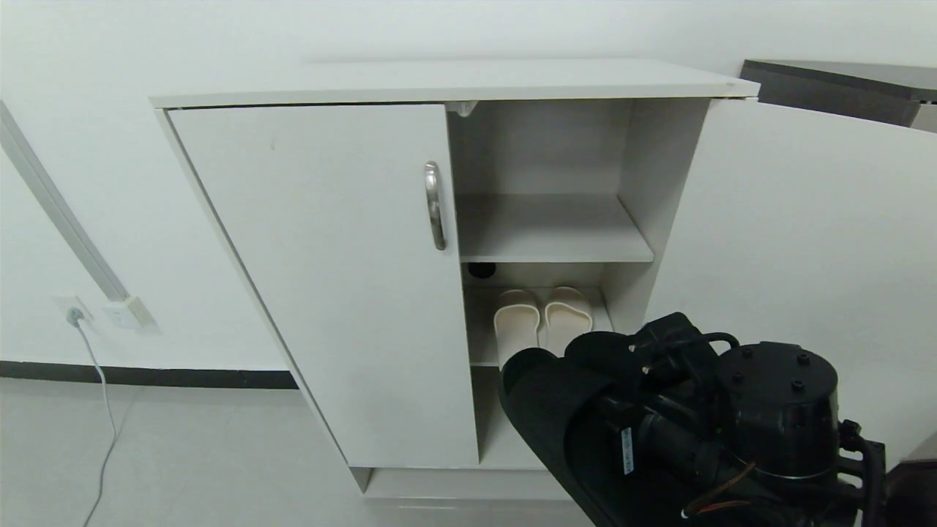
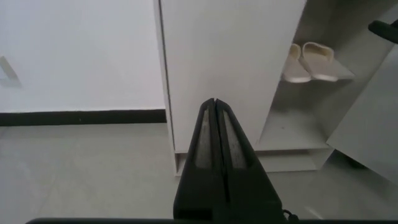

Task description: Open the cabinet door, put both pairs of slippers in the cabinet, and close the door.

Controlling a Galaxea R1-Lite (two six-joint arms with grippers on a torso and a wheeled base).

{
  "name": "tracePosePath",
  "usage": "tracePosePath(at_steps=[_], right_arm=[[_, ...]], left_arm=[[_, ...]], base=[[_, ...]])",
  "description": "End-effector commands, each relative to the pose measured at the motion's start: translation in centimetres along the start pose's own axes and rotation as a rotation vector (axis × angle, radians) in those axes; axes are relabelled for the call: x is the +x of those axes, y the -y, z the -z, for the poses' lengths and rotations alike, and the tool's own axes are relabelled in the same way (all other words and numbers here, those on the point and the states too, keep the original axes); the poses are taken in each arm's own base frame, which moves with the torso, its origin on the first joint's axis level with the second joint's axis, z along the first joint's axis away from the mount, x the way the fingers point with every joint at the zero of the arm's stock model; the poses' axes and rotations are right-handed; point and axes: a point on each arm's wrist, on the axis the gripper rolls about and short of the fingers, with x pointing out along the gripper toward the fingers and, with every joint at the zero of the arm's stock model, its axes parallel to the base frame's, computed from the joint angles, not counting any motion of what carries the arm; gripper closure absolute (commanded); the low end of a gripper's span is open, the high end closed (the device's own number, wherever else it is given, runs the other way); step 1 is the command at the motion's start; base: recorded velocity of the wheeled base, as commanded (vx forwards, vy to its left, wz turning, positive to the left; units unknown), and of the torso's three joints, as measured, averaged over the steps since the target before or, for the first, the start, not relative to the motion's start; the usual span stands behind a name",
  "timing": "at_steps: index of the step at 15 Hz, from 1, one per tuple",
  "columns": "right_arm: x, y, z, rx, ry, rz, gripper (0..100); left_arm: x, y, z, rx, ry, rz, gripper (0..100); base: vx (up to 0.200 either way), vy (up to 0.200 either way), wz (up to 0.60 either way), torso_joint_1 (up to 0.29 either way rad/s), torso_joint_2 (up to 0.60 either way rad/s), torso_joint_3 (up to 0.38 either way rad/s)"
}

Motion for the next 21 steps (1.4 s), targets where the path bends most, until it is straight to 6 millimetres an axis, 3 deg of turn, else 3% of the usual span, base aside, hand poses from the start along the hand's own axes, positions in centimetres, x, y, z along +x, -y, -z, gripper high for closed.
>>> tracePosePath(at_steps=[1, 11, 17, 21], right_arm=[[0.1, -0.1, 0.1, -0.003, -0.006, -0.003, 100], [0.2, -0.1, 0.2, -0.005, -0.009, -0.004, 100], [1.6, -1.5, 0.9, -0.038, 0.005, -0.024, 100], [6.7, -3.5, 0.6, 0.023, 0.057, 0.220, 100]], left_arm=[[0.0, 0.0, 0.0, 0.000, -0.001, 0.001, 100], [0.0, 0.0, 0.0, 0.000, -0.001, 0.001, 100], [0.0, 0.0, 0.0, 0.007, -0.001, 0.005, 100], [0.0, 0.0, 0.0, 0.006, -0.001, 0.005, 100]], base=[[0.000, 0.000, 0.00, 0.000, 0.00, 0.000], [0.000, 0.000, -0.12, 0.000, 0.00, 0.000], [0.000, 0.000, 0.00, 0.000, 0.00, 0.000], [0.000, 0.000, 0.00, 0.000, 0.00, 0.000]])
